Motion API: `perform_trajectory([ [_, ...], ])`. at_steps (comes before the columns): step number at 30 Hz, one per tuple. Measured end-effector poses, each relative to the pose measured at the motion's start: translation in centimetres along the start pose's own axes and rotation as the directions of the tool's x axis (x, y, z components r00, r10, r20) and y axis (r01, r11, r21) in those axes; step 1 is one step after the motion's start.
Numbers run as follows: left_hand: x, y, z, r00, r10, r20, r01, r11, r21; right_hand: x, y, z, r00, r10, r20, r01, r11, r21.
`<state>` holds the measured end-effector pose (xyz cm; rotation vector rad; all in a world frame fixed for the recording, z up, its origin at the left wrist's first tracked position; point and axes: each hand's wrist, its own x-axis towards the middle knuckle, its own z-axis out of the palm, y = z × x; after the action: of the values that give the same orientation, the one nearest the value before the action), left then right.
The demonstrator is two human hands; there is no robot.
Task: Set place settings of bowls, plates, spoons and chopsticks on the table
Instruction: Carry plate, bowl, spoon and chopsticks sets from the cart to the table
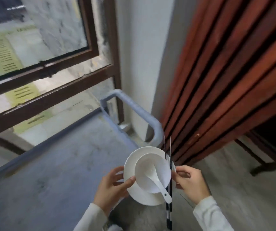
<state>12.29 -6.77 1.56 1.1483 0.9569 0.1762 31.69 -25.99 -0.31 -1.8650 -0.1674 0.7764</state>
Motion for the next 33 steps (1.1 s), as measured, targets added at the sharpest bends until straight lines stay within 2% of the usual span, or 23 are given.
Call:
perform_trajectory([
  [9,-1.7,-1.9,22.6,0.956,-0.029,0.293,-0.022,0.985,0.169,-6.4,6.6,-21.7,0.934,0.057,-0.354,-0.023,0.995,0.099],
  [14,-3.0,-3.8,34.6,0.873,-0.079,0.481,-0.079,0.951,0.300,-11.1,11.1,-31.5,0.835,0.129,-0.535,-0.041,0.984,0.174],
  [20,-4.7,-5.7,48.4,0.714,-0.182,0.676,-0.163,0.896,0.414,-16.1,16.3,-40.9,0.658,0.260,-0.707,-0.081,0.958,0.277],
  [26,-6.5,-8.4,63.9,0.550,-0.309,0.776,-0.256,0.822,0.509,-19.8,19.5,-50.4,0.445,0.365,-0.818,-0.104,0.928,0.358],
  [29,-7.7,-9.6,72.1,0.458,-0.342,0.820,-0.316,0.800,0.510,-21.3,20.9,-55.5,0.313,0.409,-0.857,-0.064,0.910,0.411],
  [33,-10.1,-12.0,83.8,0.299,-0.427,0.853,-0.396,0.758,0.518,-23.7,23.1,-62.6,0.131,0.497,-0.858,0.010,0.864,0.503],
])
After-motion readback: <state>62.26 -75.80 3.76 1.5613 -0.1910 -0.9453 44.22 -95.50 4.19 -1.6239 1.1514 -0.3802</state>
